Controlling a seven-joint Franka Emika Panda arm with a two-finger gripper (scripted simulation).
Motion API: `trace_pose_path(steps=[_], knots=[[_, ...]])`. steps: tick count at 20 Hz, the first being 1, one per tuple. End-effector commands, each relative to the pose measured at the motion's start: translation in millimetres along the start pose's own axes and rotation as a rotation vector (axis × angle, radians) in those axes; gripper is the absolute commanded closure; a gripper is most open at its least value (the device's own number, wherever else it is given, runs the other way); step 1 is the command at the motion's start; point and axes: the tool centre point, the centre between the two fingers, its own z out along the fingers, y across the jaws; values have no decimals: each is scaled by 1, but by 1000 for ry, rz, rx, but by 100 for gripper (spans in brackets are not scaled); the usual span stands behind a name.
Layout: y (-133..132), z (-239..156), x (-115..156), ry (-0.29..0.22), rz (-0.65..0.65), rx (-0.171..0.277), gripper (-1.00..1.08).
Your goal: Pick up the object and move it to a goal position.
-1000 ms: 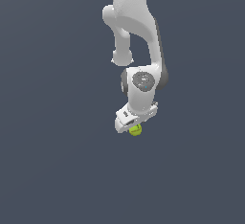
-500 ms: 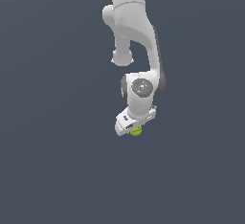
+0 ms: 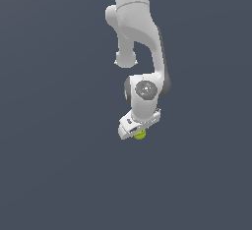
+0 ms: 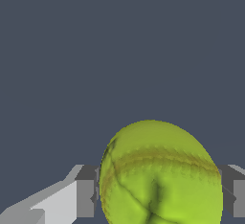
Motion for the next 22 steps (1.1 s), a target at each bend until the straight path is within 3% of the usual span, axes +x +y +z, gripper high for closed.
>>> trace_pose_path(steps=[1, 10, 22], knots=[[1, -1, -1, 0, 0, 0, 108], [23, -27, -24, 0, 0, 0, 108], [95, -110, -96, 1, -1, 0, 108]])
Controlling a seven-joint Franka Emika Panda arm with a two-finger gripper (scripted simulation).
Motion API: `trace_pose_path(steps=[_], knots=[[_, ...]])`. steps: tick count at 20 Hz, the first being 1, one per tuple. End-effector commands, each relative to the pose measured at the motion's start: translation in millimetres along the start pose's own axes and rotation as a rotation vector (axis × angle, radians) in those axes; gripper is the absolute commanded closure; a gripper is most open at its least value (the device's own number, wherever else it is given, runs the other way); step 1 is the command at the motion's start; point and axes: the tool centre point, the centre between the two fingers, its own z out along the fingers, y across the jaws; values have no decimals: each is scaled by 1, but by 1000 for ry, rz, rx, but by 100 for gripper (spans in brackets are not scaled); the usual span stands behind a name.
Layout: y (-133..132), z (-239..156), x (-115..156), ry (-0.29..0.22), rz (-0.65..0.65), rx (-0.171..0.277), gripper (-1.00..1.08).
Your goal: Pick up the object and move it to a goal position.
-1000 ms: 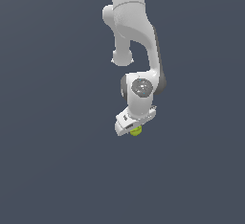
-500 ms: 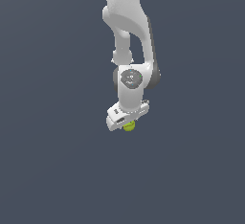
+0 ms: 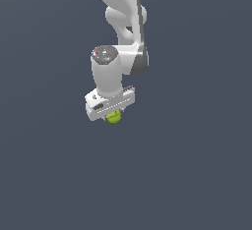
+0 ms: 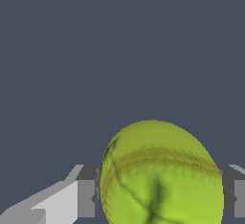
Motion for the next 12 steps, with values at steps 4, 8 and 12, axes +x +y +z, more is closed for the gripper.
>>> trace_pose_path(steps=[4, 8, 12], knots=[[28, -33, -27, 1, -1, 0, 108], [41, -47, -37, 1, -1, 0, 108], [45, -51, -40, 1, -1, 0, 108]])
